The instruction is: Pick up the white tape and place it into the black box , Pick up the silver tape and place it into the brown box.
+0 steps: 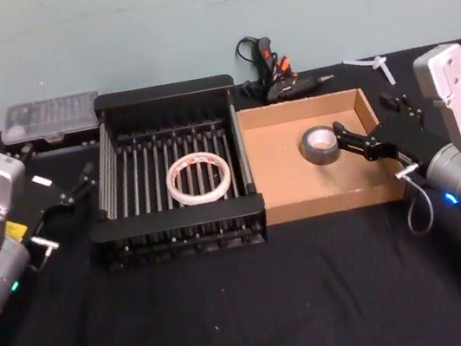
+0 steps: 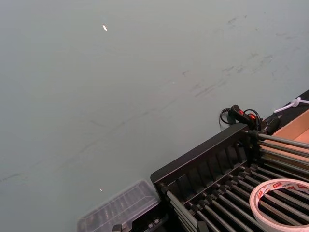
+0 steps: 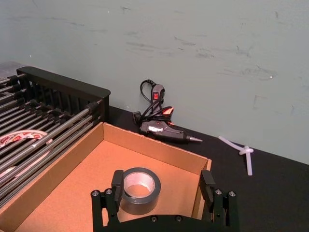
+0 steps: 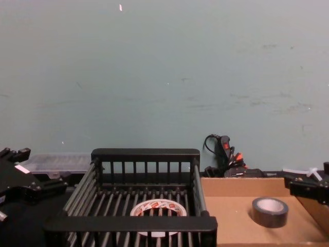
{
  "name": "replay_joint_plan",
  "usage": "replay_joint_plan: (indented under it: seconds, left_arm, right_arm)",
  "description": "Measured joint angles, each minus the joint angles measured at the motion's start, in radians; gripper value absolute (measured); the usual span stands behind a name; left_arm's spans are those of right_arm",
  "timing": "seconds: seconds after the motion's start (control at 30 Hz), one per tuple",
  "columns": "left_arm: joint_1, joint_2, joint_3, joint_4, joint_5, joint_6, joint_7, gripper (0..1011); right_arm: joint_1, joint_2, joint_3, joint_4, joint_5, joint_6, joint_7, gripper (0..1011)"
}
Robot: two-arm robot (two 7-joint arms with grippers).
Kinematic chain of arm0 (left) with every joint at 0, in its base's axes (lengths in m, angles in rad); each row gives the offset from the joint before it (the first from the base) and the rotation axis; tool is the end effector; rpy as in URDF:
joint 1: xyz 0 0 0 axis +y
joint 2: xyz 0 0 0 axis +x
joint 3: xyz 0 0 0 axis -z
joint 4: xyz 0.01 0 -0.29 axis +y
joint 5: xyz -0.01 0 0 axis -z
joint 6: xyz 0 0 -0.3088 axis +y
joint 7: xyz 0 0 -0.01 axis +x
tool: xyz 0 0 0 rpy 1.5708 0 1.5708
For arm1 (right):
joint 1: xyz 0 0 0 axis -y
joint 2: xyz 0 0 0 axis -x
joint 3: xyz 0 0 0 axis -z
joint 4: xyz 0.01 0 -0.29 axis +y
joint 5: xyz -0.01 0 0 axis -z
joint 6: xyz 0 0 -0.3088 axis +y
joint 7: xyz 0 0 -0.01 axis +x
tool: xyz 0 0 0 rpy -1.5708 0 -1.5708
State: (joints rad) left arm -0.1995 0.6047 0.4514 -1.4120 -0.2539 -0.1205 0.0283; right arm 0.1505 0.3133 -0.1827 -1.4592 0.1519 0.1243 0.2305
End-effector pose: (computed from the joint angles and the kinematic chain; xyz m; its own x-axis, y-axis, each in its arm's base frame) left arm 0.3581 0.0827 -0.3023 0.2923 0.8803 0.3737 -0.9553 0.2873 0.0703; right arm 0.3672 -0.0473 -0.2867 0.3588 -0.9222 0.1445 0.9268 0.3335 -0.1727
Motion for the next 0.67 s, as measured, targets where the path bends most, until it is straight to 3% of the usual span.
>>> replay_joint_plan:
  seconds: [0.67]
  left_arm:
    - [0.000,0.000,0.000,0.000,0.000,0.000,0.000,1001]
  right_arm:
    - [0.000,0.000,0.000,0.000,0.000,0.000,0.000,1002]
